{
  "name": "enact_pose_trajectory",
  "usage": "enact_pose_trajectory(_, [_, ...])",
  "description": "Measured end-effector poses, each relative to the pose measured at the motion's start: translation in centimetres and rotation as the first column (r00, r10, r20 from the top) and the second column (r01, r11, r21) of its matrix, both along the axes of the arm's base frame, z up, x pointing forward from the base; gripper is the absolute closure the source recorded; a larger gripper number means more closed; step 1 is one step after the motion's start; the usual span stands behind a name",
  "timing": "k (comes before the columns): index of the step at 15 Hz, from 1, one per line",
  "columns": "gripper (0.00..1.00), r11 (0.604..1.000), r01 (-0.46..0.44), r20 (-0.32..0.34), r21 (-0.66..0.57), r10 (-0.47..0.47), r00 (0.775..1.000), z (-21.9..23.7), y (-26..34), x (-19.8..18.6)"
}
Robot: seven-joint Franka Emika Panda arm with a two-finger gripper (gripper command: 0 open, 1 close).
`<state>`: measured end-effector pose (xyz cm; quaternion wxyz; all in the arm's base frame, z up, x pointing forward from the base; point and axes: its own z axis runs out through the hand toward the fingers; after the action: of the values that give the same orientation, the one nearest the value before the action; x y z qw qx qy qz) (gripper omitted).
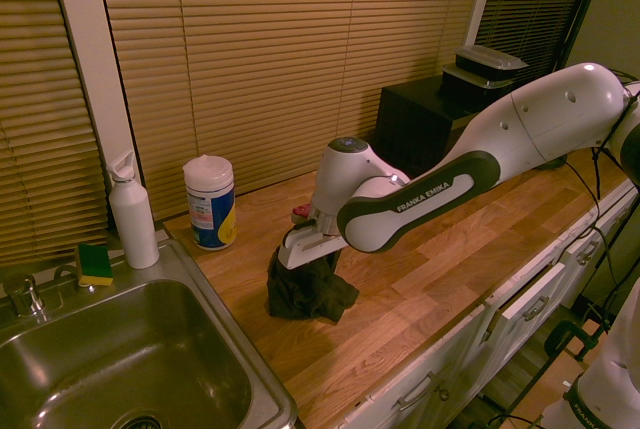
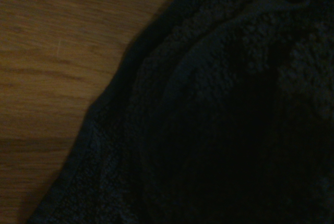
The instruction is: Clear the spill
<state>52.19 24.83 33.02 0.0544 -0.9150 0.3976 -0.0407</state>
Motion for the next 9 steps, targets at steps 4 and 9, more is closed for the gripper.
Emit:
enact_pose_trajectory(4, [1.00,1.000,-0.022,-0.004,-0.012,0.022,1.000,0.0,-1.1,0.7])
enact_pose_trajectory(9, [1.00,1.000,-0.001,-0.005,-0.016,0.001,1.000,0.0,-4.8,2.2])
